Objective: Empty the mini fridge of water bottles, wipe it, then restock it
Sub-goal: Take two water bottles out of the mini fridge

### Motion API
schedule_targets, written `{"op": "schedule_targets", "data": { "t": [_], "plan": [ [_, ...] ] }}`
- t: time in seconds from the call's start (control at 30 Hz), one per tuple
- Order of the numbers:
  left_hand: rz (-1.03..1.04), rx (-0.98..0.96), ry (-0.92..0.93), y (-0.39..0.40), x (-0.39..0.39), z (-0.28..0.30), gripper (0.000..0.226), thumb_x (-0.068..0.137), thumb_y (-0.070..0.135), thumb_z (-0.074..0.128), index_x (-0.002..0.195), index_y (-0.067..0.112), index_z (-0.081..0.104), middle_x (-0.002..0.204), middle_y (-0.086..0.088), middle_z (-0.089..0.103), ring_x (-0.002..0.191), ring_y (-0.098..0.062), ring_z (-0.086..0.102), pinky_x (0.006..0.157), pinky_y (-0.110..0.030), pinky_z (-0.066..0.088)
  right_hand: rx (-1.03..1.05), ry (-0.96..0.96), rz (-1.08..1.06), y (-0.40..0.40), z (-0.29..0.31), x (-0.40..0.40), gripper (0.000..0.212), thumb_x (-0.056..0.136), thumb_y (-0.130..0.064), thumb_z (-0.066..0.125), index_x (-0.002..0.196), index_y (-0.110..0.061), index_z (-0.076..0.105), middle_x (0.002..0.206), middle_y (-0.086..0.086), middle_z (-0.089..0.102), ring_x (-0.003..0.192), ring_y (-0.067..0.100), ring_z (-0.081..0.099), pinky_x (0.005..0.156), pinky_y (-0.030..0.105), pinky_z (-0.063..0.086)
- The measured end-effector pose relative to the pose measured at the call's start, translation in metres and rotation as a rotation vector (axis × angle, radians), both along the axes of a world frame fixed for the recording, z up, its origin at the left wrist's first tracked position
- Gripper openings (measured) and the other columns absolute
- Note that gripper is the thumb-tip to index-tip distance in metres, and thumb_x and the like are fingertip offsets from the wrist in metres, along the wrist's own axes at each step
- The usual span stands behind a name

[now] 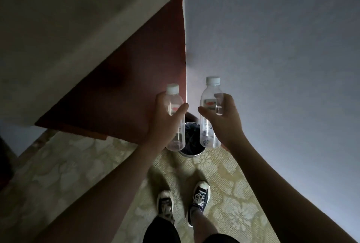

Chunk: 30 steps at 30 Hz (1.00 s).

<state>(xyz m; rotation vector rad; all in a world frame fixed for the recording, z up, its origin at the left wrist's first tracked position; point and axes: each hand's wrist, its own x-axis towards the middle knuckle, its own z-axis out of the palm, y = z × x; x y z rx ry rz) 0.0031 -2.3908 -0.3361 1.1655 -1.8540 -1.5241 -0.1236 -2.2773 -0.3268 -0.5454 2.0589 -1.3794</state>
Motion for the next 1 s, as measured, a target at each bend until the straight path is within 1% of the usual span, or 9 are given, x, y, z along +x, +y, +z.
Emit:
{"op": "schedule_targets", "data": {
  "t": [0.1,0.23,0.37,0.43,0.53,0.63,0.77,0.9,1.0],
  "plan": [
    [-0.006,0.041,-0.05,-0.013,-0.007,-0.082,0.035,0.089,0.032,0.07,0.114,0.014,0.055,0.11,0.004,0.063,0.102,-0.005,0.061,0.085,-0.013,0.044,0.118,-0.068,-0.01,-0.009,-0.085,-0.005,0.055,0.078,-0.039,0.082,0.12,-0.03,0.047,0.098,-0.018,0.065,0.083,-0.005,0.065,0.058,0.011,0.048],
    [-0.039,0.084,-0.139,-0.019,-0.016,-0.201,0.026,0.09,0.022,0.073,0.109,0.012,0.057,0.106,0.001,0.065,0.102,-0.011,0.062,0.091,-0.025,0.047,0.258,-0.167,-0.045,-0.007,-0.204,-0.001,0.05,0.078,-0.035,0.083,0.112,-0.031,0.047,0.093,-0.013,0.065,0.078,0.0,0.066,0.056,0.02,0.052],
    [-0.036,0.15,-0.195,-0.024,-0.031,-0.32,0.024,0.087,0.018,0.076,0.104,0.013,0.06,0.102,-0.003,0.066,0.096,-0.008,0.064,0.085,-0.018,0.047,0.367,-0.252,-0.105,-0.009,-0.321,0.004,0.042,0.079,-0.031,0.082,0.1,-0.034,0.046,0.095,-0.006,0.065,0.081,0.013,0.066,0.066,0.036,0.057],
    [-0.027,0.195,-0.221,-0.025,-0.038,-0.377,0.028,0.087,0.02,0.076,0.108,0.012,0.059,0.102,-0.003,0.066,0.096,-0.009,0.064,0.084,-0.021,0.048,0.417,-0.292,-0.123,-0.015,-0.374,0.003,0.042,0.081,-0.034,0.081,0.102,-0.031,0.045,0.096,-0.006,0.063,0.08,0.011,0.063,0.062,0.032,0.056],
    [-0.048,0.216,-0.249,-0.02,-0.047,-0.454,0.033,0.086,0.021,0.077,0.111,0.019,0.056,0.099,0.009,0.064,0.087,0.007,0.061,0.073,-0.007,0.043,0.44,-0.308,-0.147,-0.024,-0.441,-0.002,0.044,0.083,-0.04,0.077,0.11,-0.027,0.045,0.099,-0.007,0.061,0.083,0.009,0.062,0.057,0.024,0.05],
    [-0.052,0.274,-0.301,-0.018,-0.05,-0.505,0.046,0.086,0.026,0.076,0.125,0.022,0.052,0.118,0.014,0.06,0.11,0.0,0.058,0.093,-0.016,0.044,0.406,-0.367,-0.197,-0.032,-0.484,-0.005,0.057,0.083,-0.042,0.077,0.124,-0.02,0.045,0.115,0.0,0.061,0.094,0.017,0.063,0.074,0.035,0.057],
    [-0.03,0.332,-0.346,-0.016,-0.044,-0.516,0.067,0.091,0.039,0.07,0.146,0.012,0.04,0.148,-0.004,0.046,0.137,-0.018,0.042,0.113,-0.035,0.036,0.447,-0.392,-0.211,-0.029,-0.495,-0.004,0.085,0.081,-0.051,0.076,0.147,-0.016,0.033,0.132,-0.002,0.05,0.115,0.023,0.055,0.091,0.043,0.052],
    [-0.013,0.321,-0.291,-0.014,-0.04,-0.461,0.041,0.094,0.028,0.067,0.13,0.022,0.048,0.126,0.01,0.054,0.125,-0.014,0.051,0.1,-0.026,0.041,0.441,-0.41,-0.254,-0.014,-0.45,0.0,0.074,0.082,-0.05,0.074,0.141,-0.018,0.042,0.129,0.003,0.059,0.111,0.024,0.062,0.09,0.047,0.058],
    [-0.06,0.231,-0.237,-0.019,-0.053,-0.38,0.031,0.094,0.02,0.067,0.12,0.024,0.05,0.118,0.009,0.059,0.115,-0.014,0.058,0.092,-0.02,0.044,0.39,-0.336,-0.281,-0.006,-0.376,-0.008,0.065,0.082,-0.051,0.074,0.134,-0.025,0.047,0.116,-0.011,0.06,0.104,0.014,0.062,0.082,0.035,0.058]
  ]
}}
